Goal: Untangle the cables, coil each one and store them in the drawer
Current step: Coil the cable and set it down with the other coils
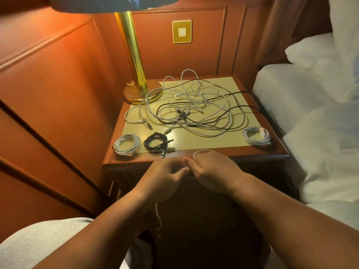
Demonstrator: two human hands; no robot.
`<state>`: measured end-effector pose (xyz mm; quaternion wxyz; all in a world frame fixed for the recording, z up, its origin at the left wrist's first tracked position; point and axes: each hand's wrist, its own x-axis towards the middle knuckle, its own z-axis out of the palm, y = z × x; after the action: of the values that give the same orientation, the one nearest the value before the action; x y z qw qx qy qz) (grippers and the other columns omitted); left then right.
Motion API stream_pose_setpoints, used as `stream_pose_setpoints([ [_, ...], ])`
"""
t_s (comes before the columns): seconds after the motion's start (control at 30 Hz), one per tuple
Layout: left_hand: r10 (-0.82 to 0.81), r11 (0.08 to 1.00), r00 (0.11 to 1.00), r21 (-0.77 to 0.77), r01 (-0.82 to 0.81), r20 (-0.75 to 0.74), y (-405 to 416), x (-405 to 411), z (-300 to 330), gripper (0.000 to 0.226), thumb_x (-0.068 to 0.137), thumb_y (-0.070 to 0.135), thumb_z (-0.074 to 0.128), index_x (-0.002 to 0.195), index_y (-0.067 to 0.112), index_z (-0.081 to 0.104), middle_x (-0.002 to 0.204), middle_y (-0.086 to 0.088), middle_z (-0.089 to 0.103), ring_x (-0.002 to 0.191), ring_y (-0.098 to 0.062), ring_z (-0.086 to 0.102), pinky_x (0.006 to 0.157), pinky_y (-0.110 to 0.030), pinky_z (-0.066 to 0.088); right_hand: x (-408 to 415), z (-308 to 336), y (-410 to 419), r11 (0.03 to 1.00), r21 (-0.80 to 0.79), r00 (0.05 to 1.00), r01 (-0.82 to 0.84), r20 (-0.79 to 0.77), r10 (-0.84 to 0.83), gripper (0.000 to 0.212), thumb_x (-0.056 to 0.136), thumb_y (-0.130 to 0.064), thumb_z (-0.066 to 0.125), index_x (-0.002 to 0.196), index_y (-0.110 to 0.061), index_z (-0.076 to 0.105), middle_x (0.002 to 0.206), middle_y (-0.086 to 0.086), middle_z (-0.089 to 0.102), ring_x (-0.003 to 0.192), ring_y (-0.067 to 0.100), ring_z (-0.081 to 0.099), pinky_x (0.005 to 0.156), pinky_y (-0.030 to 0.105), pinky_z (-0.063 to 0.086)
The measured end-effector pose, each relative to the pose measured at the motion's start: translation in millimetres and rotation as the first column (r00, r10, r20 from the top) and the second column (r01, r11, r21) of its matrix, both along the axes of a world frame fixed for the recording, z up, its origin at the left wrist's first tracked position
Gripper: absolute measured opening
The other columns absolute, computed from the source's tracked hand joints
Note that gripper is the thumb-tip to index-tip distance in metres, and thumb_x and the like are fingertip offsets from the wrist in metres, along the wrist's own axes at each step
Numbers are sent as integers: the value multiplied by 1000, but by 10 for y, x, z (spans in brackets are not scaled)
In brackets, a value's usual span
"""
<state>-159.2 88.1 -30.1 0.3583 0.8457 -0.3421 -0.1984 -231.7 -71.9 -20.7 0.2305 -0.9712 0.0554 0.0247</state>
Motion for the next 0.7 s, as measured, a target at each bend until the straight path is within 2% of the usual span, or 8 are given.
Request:
stream_pose_setpoints([
  [0.1, 41, 993, 999, -111, -41, -1, 25, 45, 38, 5, 93, 32, 67, 92, 28, 70, 84, 15, 69, 79, 8, 62, 68, -11, 44, 68, 17, 58, 903, 400, 966, 156, -251, -55, 61, 104, -56, 17, 72, -21, 56, 64, -9, 46, 58, 6, 45, 60, 25, 42],
  [0.2, 109, 955, 964, -243, -170, -242, 23, 72, 56, 14, 90, 31, 72, 95, 18, 73, 90, 1, 74, 86, -9, 68, 75, -23, 53, 54, 41, 23, 348, 850, 884, 395, -454, 106, 60, 102, -60, 23, 67, -19, 49, 54, -3, 32, 44, 11, 26, 42, 23, 24],
  [0.3, 2, 889, 806, -368, -273, -592, -16, 34, 22, 23, 96, 26, 60, 104, 7, 72, 103, -11, 73, 102, -25, 69, 92, -37, 54, 44, 26, -26, -185, 922, 911, 340, -274, 307, 54, 103, -48, 26, 66, -16, 49, 50, -4, 32, 41, 11, 27, 42, 25, 28],
  [0.4, -49, 889, 726, -362, -282, -686, -88, -74, -41, 30, 103, 26, 48, 112, 9, 70, 103, -9, 73, 98, -21, 69, 93, -42, 51, 22, 89, -14, -411, 883, 963, 226, -139, 230, 47, 101, -39, 28, 70, -14, 52, 57, -1, 35, 50, 14, 33, 53, 27, 34],
  [0.47, -18, 905, 715, -316, -285, -699, -133, -157, -97, 28, 103, 28, 48, 110, 12, 69, 98, -7, 74, 97, -20, 70, 92, -40, 50, -9, 150, 3, -365, 921, 986, 135, -89, 139, 41, 99, -40, 33, 75, -13, 51, 64, 1, 33, 58, 16, 32, 59, 30, 34],
  [0.53, 6, 932, 712, -254, -258, -702, -157, -217, -143, 25, 103, 27, 49, 111, 13, 68, 94, -10, 73, 101, -23, 70, 99, -45, 45, -17, 178, 15, -146, 989, 999, 0, 6, 39, 36, 100, -42, 37, 81, -13, 47, 69, 1, 34, 64, 17, 33, 64, 30, 34],
  [0.63, -23, 961, 694, -208, -184, -720, -166, -245, -148, 22, 104, 27, 47, 113, 22, 66, 88, -5, 71, 96, -18, 70, 94, -45, 46, -4, 164, 34, 456, 863, 970, -218, 244, 1, 25, 99, -37, 41, 86, -16, 46, 73, -4, 43, 67, 12, 40, 66, 28, 38],
  [0.7, -37, 971, 718, -195, -138, -695, -160, -228, -116, 19, 103, 26, 49, 103, 19, 67, 88, -4, 69, 83, -15, 67, 79, -34, 52, -9, 96, 43, 843, 468, 944, -264, 303, 127, 18, 101, -38, 41, 93, -24, 47, 81, -9, 49, 72, 5, 46, 69, 24, 41],
])
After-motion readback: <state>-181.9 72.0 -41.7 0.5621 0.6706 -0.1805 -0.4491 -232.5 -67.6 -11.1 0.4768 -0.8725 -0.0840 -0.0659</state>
